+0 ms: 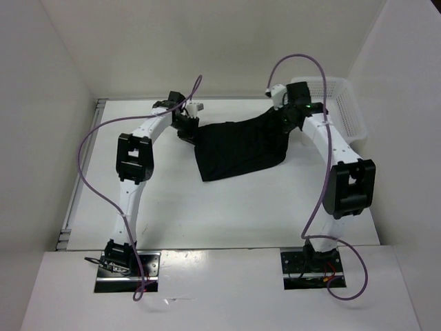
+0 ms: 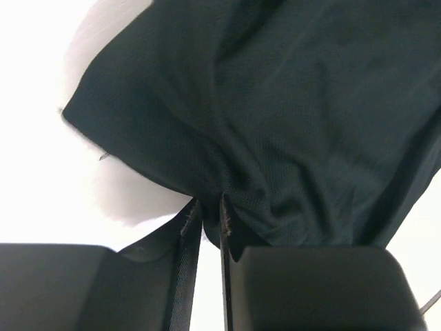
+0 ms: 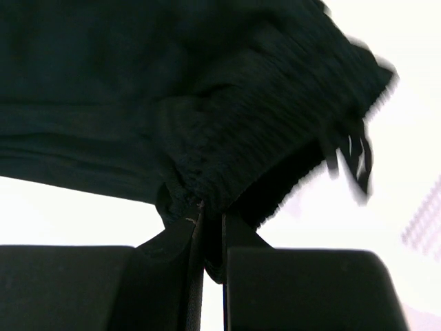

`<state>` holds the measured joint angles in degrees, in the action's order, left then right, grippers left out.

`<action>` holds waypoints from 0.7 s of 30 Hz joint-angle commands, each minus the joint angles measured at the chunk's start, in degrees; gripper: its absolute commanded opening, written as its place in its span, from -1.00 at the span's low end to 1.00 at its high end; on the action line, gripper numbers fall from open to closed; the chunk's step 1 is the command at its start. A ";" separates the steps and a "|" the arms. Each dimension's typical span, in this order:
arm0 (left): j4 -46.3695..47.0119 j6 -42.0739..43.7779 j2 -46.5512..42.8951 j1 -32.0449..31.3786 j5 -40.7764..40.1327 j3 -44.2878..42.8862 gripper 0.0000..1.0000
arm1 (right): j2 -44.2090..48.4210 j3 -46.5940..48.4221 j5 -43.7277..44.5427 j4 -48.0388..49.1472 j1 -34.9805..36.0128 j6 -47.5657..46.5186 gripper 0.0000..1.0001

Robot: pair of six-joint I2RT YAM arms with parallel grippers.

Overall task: Fold and stack the shorts
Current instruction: Fold the shorts

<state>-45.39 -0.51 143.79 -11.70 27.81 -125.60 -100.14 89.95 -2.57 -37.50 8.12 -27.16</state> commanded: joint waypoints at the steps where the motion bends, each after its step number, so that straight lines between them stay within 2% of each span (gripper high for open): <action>1: -5.23 0.51 5.70 -1.22 -0.65 -4.01 -0.57 | -2.60 5.48 3.17 1.02 6.81 -0.89 -1.00; 2: -5.24 0.51 6.33 -1.22 -0.13 -5.43 -0.57 | -3.39 6.89 3.88 1.02 7.69 -0.88 -1.00; 5: -6.29 0.51 8.17 -1.74 -0.13 -9.47 -0.82 | -7.26 12.25 5.64 1.02 11.56 0.53 -1.00; 6: -6.82 0.51 8.96 -1.74 -0.13 -10.27 -0.98 | -9.00 13.40 6.17 1.02 12.79 0.00 -1.00; 13: -8.05 0.51 10.90 -1.74 -3.20 -15.90 -1.00 | -15.08 18.94 5.38 -0.12 23.50 -2.20 -1.00; 21: -8.58 0.51 10.90 0.72 -4.61 -17.05 -1.00 | -20.62 24.57 1.61 -3.90 29.41 -4.75 -1.00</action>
<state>-52.58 -0.45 152.07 -12.64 26.83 -141.75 -120.42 110.17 0.82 -40.49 36.42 -30.39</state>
